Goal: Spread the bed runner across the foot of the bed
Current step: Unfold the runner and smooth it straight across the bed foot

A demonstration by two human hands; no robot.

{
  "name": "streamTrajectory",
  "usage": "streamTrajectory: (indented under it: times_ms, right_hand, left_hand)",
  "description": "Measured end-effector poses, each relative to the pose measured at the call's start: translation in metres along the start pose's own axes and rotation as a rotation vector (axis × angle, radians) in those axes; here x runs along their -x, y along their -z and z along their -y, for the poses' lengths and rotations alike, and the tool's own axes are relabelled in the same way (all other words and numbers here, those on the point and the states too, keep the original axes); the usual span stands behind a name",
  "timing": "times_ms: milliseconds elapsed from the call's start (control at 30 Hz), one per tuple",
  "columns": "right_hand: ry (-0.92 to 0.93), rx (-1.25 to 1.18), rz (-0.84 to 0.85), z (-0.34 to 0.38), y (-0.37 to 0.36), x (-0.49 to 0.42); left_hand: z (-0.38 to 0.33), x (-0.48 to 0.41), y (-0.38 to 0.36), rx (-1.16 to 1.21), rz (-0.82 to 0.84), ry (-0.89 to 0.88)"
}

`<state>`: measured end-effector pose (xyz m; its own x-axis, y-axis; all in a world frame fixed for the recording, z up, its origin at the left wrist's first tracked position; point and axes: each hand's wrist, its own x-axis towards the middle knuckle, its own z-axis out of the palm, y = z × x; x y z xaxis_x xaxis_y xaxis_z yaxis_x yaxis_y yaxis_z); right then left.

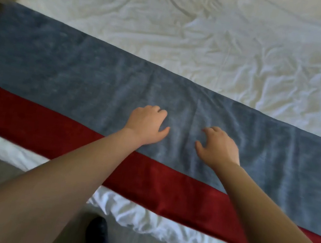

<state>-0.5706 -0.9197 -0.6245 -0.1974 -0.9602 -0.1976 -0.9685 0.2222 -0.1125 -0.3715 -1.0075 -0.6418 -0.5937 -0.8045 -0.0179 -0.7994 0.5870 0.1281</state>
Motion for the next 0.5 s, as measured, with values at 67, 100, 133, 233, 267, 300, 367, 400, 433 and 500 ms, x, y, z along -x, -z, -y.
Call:
streamTrajectory:
  times_ms: [67,100,133,233,267,300,367,400,433,500]
  right_hand:
    - [-0.018,-0.026,-0.024,0.014,0.001,-0.019]
    - [-0.024,-0.035,-0.031,0.019,0.002,-0.029]
    - [-0.028,-0.038,-0.033,0.022,0.002,-0.038]
    - [-0.029,-0.036,-0.024,0.027,0.003,-0.066]
    - [-0.020,-0.032,-0.020,0.026,0.002,-0.077]
    - [-0.012,-0.027,-0.017,0.025,0.000,-0.088]
    - [0.000,-0.029,-0.010,0.022,-0.002,-0.107]
    - [0.003,-0.038,-0.012,0.020,-0.004,-0.118]
    - [-0.002,-0.054,-0.019,0.017,-0.006,-0.130]
    - [-0.023,-0.095,-0.023,0.010,-0.011,-0.153]
  left_hand:
    - [0.024,-0.012,0.002,-0.016,0.009,-0.021]
    - [0.035,-0.018,0.002,-0.020,0.013,-0.028]
    - [0.043,-0.026,0.002,-0.024,0.018,-0.033]
    - [0.058,-0.053,-0.001,-0.035,0.041,-0.056]
    - [0.059,-0.063,-0.002,-0.045,0.040,-0.061]
    - [0.059,-0.074,-0.004,-0.057,0.032,-0.064]
    - [0.058,-0.094,-0.006,-0.051,0.025,-0.075]
    - [0.057,-0.105,-0.009,-0.042,0.026,-0.081]
    - [0.056,-0.117,-0.013,-0.037,0.028,-0.090]
    - [0.051,-0.142,-0.020,-0.032,0.029,-0.105]
